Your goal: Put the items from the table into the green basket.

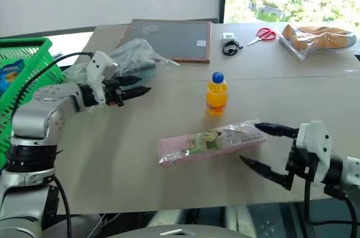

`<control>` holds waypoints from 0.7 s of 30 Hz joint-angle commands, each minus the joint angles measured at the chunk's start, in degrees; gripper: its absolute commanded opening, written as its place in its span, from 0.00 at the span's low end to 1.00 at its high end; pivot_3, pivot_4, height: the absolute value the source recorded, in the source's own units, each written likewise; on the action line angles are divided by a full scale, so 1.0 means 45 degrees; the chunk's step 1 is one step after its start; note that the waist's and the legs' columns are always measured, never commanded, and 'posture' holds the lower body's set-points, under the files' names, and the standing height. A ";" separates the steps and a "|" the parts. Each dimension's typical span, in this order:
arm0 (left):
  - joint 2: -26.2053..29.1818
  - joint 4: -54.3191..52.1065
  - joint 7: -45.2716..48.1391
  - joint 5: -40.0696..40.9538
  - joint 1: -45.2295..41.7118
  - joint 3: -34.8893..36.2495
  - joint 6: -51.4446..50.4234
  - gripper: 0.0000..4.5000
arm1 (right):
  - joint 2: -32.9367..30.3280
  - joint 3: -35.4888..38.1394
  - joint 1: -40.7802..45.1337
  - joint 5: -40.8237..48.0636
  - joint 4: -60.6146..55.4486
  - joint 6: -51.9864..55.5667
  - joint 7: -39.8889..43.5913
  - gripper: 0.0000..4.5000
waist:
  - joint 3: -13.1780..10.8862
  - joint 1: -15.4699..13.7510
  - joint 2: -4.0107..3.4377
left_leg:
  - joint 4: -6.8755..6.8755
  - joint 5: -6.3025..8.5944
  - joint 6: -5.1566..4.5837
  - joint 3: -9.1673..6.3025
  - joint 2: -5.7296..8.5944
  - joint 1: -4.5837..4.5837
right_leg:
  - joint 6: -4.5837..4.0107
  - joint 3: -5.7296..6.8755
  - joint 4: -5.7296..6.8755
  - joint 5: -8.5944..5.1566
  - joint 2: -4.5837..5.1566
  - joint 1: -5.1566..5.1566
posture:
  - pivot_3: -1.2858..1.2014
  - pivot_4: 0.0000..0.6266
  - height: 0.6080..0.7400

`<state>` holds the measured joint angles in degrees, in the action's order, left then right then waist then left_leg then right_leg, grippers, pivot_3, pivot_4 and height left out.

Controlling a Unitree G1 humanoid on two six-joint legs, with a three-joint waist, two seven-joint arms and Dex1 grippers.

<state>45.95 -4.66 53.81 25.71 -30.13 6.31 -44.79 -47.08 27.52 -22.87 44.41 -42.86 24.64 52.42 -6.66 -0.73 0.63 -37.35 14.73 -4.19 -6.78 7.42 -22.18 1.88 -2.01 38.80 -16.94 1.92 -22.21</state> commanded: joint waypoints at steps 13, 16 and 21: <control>0.0631 -0.4547 0.0704 0.1627 0.1315 -0.2220 -0.2259 0.99 | 0.0162 -0.0275 -0.0346 -0.0996 -0.0630 -0.0444 -0.0003 1.00 | 0.0029 0.0034 -0.0047 | 0.0001 0.0008 -0.0003 0.0021 -0.0001 0.0099 | 0.0001 -0.0017 0.0017 0.0001 0.0001 0.0089 | 0.49 0.17 1.00; 0.0995 -0.4948 0.0901 0.1966 0.0453 -0.3282 -0.3613 0.99 | 0.0114 -0.0118 -0.0558 -0.1126 -0.0582 -0.0527 0.0190 1.00 | 0.0030 -0.0003 -0.0042 | 0.0002 -0.0001 0.0011 0.0020 -0.0001 0.0083 | 0.0003 -0.0012 0.0007 0.0001 0.0000 0.0090 | 0.48 0.18 1.00; 0.0709 -0.5075 0.0800 0.1865 -0.0368 -0.4122 -0.3745 0.99 | 0.0099 0.0161 -0.0728 -0.1107 -0.0609 -0.0513 0.0342 1.00 | 0.0030 0.0031 -0.0042 | 0.0002 -0.0001 0.0011 0.0020 -0.0001 0.0076 | 0.0003 -0.0011 -0.0006 0.0001 0.0000 0.0087 | 0.48 0.18 1.00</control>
<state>49.55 -25.84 57.84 33.92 -30.63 -11.46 -61.02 -46.39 25.98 -26.05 39.25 -44.04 23.32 53.46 -6.52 -0.59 0.44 -37.34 14.72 -4.14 -6.69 7.41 -21.83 1.90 -2.07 38.78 -16.94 1.92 -21.81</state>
